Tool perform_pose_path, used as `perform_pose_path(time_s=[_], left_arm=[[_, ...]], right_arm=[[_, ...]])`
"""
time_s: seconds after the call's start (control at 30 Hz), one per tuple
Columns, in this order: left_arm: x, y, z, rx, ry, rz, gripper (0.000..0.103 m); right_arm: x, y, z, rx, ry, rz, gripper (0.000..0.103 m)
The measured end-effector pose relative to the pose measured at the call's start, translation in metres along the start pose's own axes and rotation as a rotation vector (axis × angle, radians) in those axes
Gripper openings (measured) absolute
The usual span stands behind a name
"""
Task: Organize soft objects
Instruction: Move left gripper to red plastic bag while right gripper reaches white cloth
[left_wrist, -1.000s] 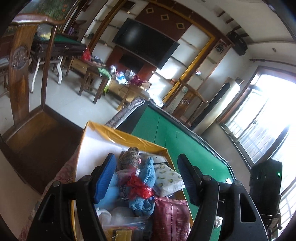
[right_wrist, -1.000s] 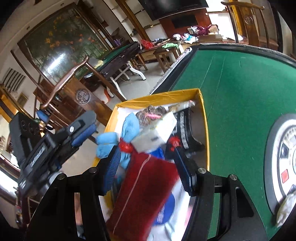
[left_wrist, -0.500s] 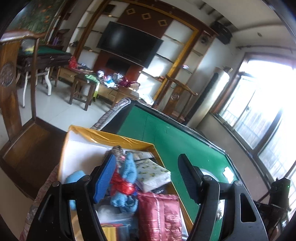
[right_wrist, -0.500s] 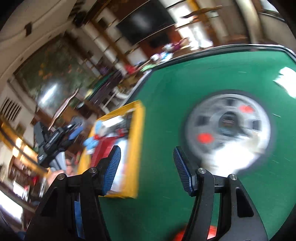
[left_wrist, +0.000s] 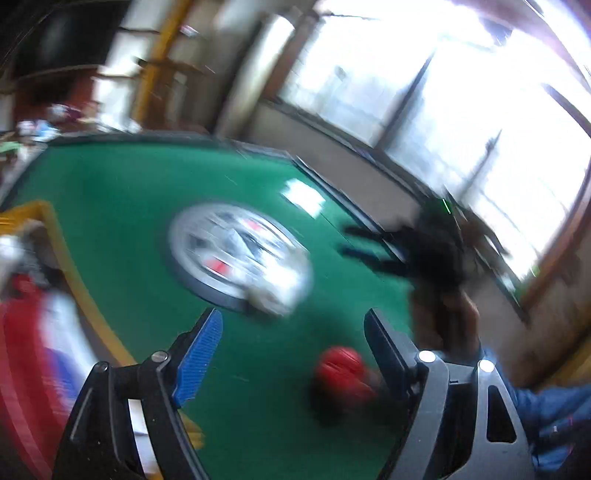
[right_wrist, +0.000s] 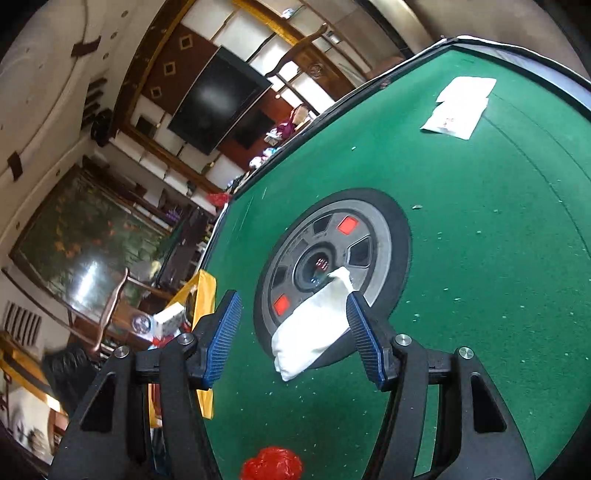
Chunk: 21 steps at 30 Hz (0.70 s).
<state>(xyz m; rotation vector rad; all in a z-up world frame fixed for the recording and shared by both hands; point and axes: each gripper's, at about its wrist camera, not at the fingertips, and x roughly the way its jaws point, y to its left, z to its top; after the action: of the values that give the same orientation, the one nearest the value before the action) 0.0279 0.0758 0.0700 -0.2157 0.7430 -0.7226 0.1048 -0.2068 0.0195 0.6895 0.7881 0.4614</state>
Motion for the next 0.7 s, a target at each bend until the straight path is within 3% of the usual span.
perform_pose_path(time_s=[0.1,0.17,0.23,0.33,0.43,0.53,0.7], left_arm=[[0.051,-0.048,-0.023,0.098,0.194,-0.071,0.080],[0.069,-0.067,-0.036,0.151,0.255,-0.054,0.080],[0.082,-0.079,-0.046,0.211,0.301,0.012,0.080],[0.097,-0.082,-0.056,0.239,0.323,0.099,0.079],[0.107,-0.078,-0.061,0.221,0.312,0.133,0.077],[0.113,-0.076,-0.065,0.232,0.311,0.169,0.049],[0.100,-0.056,-0.051,0.161,0.254,0.191,0.048]], right_arm=[[-0.009,-0.002,-0.001,0.027,-0.015,0.022,0.060],[-0.011,-0.004,-0.001,0.037,-0.020,0.026,0.060],[-0.012,-0.006,-0.002,0.046,-0.019,0.033,0.060],[-0.011,-0.009,-0.002,0.048,-0.012,0.037,0.060],[-0.006,-0.007,-0.004,0.030,0.002,0.000,0.060],[0.005,-0.003,-0.007,-0.008,0.030,-0.046,0.060],[0.026,0.009,-0.004,-0.101,0.055,-0.136,0.060]])
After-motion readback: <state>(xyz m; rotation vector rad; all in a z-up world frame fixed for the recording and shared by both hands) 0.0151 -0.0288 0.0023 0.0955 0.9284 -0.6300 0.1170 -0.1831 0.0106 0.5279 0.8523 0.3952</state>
